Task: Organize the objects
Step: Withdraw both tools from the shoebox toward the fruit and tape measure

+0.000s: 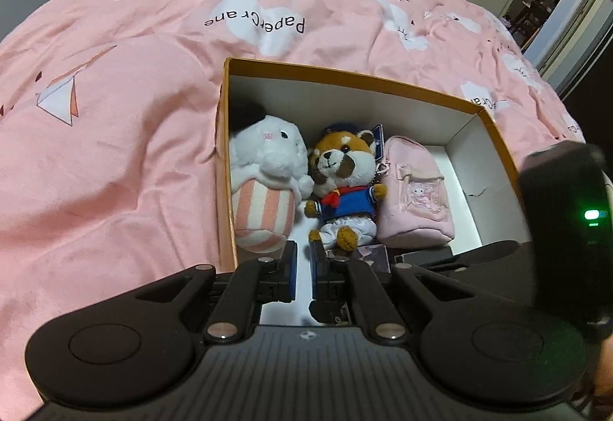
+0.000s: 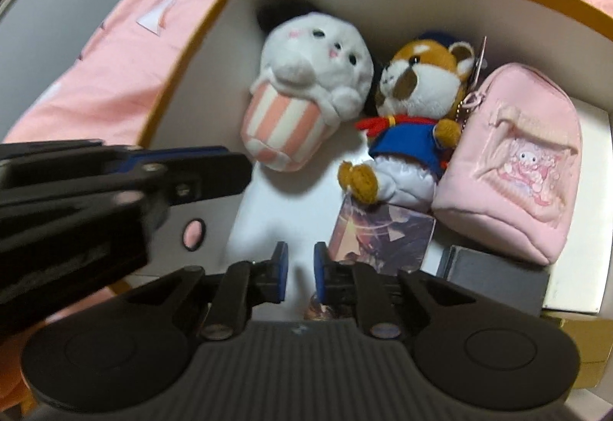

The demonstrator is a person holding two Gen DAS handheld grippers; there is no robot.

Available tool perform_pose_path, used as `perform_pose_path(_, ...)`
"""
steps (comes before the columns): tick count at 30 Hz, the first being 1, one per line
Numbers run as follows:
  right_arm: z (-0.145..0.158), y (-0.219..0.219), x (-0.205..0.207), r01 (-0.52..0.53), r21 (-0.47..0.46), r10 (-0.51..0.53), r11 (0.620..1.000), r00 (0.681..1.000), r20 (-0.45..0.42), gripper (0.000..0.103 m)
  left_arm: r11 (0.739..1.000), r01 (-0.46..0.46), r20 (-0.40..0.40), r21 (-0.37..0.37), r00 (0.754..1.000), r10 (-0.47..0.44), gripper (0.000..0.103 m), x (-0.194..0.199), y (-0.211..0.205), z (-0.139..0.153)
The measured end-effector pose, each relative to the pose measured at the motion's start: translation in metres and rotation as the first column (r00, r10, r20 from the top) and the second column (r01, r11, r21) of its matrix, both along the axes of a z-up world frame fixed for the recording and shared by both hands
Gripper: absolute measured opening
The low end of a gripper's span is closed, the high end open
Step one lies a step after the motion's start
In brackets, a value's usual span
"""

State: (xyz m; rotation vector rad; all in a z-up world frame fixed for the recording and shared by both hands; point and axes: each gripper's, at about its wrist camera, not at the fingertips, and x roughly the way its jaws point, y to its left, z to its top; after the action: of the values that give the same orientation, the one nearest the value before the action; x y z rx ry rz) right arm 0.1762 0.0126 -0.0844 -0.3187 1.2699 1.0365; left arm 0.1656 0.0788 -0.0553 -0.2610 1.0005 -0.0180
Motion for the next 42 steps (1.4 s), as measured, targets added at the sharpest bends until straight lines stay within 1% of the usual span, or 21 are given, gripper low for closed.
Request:
perform_pose_path(2, -0.005, 0.002, -0.001, -0.002, -0.024, 0.002, 1.000, 1.000, 0.005, 0.001, 1.000, 0.004, 0.013, -0.008, 1.000, -0.004, 0.006, -0.001, 0.001, 0.000)
perform_pose_path(4, -0.008, 0.001, -0.002, 0.003, -0.049, -0.002, 0.999, 1.000, 0.025, 0.000, 1.000, -0.002, 0.020, -0.018, 1.000, 0.002, 0.006, -0.003, 0.002, 0.001)
perform_pose_path(7, -0.008, -0.001, -0.003, 0.011, -0.043, -0.010, 0.999, 1.000, 0.024, 0.000, 0.999, -0.002, 0.035, -0.039, 0.999, 0.003, 0.006, -0.006, 0.003, 0.002)
perform_pose_path(8, -0.006, -0.001, -0.005, 0.007, -0.030, -0.006, 1.000, 0.999, 0.037, 0.001, 0.999, -0.001, 0.041, -0.043, 0.999, 0.002, 0.006, -0.007, 0.003, 0.003)
perform_pose_path(10, 0.002, -0.005, -0.008, 0.004, -0.001, -0.004, 1.000, 0.998, 0.064, 0.007, 0.999, 0.009, 0.066, -0.036, 0.998, -0.006, 0.006, -0.010, -0.001, 0.007)
perform_pose_path(13, 0.024, -0.021, -0.014, 0.025, 0.083, -0.036, 0.996, 0.991, 0.131, 0.009, 1.000, 0.025, 0.109, -0.004, 0.994, -0.025, 0.007, -0.019, -0.008, 0.018)
perform_pose_path(14, 0.032, -0.028, -0.018, 0.030, 0.112, -0.049, 0.993, 0.984, 0.170, 0.012, 1.000, 0.027, 0.117, 0.003, 0.993, -0.027, 0.010, -0.022, -0.010, 0.021)
perform_pose_path(16, 0.048, -0.043, -0.027, 0.032, 0.173, -0.077, 0.984, 0.962, 0.263, 0.021, 1.000, 0.022, 0.127, 0.018, 0.992, -0.024, 0.012, -0.028, -0.013, 0.027)
perform_pose_path(18, 0.063, -0.060, -0.036, 0.052, 0.223, -0.132, 0.973, 0.925, 0.357, 0.029, 0.999, 0.015, 0.142, 0.048, 0.990, -0.022, 0.012, -0.035, -0.017, 0.033)
perform_pose_path(19, 0.072, -0.067, -0.038, 0.060, 0.242, -0.153, 0.969, 0.909, 0.387, 0.031, 0.998, 0.012, 0.148, 0.064, 0.989, -0.022, 0.013, -0.038, -0.018, 0.035)
perform_pose_path(21, 0.083, -0.089, -0.045, 0.095, 0.285, -0.215, 0.954, 0.877, 0.429, 0.041, 0.996, 0.012, 0.157, 0.092, 0.987, -0.026, 0.014, -0.045, -0.023, 0.040)
perform_pose_path(22, 0.091, -0.099, -0.048, 0.104, 0.304, -0.237, 0.947, 0.866, 0.441, 0.041, 0.995, 0.015, 0.157, 0.102, 0.987, -0.031, 0.015, -0.048, -0.024, 0.043)
perform_pose_path(23, 0.095, -0.106, -0.050, 0.102, 0.314, -0.241, 0.944, 0.861, 0.447, 0.041, 0.994, 0.019, 0.155, 0.110, 0.987, -0.036, 0.015, -0.051, -0.027, 0.045)
perform_pose_path(24, 0.100, -0.113, -0.050, 0.095, 0.315, -0.235, 0.944, 0.864, 0.445, 0.041, 0.993, 0.026, 0.151, 0.115, 0.988, -0.043, 0.015, -0.054, -0.029, 0.047)
perform_pose_path(27, 0.112, -0.138, -0.061, 0.107, 0.338, -0.246, 0.935, 0.881, 0.403, 0.041, 0.994, 0.050, 0.126, 0.101, 0.990, -0.063, 0.015, -0.063, -0.034, 0.051)
perform_pose_path(29, 0.111, -0.145, -0.067, 0.125, 0.330, -0.254, 0.936, 0.888, 0.383, 0.041, 0.995, 0.068, 0.110, 0.079, 0.991, -0.077, 0.017, -0.069, -0.037, 0.051)
perform_pose_path(31, 0.105, -0.149, -0.075, 0.141, 0.300, -0.251, 0.944, 0.893, 0.372, 0.041, 0.994, 0.081, 0.097, 0.067, 0.991, -0.087, 0.023, -0.076, -0.041, 0.051)
perform_pose_path(32, 0.098, -0.147, -0.076, 0.145, 0.281, -0.246, 0.949, 0.896, 0.370, 0.042, 0.994, 0.090, 0.090, 0.066, 0.991, -0.096, 0.026, -0.079, -0.043, 0.049)
perform_pose_path(36, 0.080, -0.151, -0.084, 0.178, 0.190, -0.236, 0.965, 0.907, 0.347, 0.043, 0.986, 0.141, 0.048, 0.085, 0.988, -0.146, 0.030, -0.091, -0.054, 0.039)
perform_pose_path(38, 0.069, -0.149, -0.085, 0.189, 0.139, -0.226, 0.972, 0.917, 0.329, 0.043, 0.983, 0.157, 0.008, 0.095, 0.987, -0.158, 0.030, -0.093, -0.058, 0.029)
perform_pose_path(42, 0.051, -0.143, -0.091, 0.169, 0.075, -0.184, 0.983, 0.928, 0.324, 0.044, 0.984, 0.151, -0.103, 0.090, 0.985, -0.141, 0.030, -0.089, -0.058, 0.000)
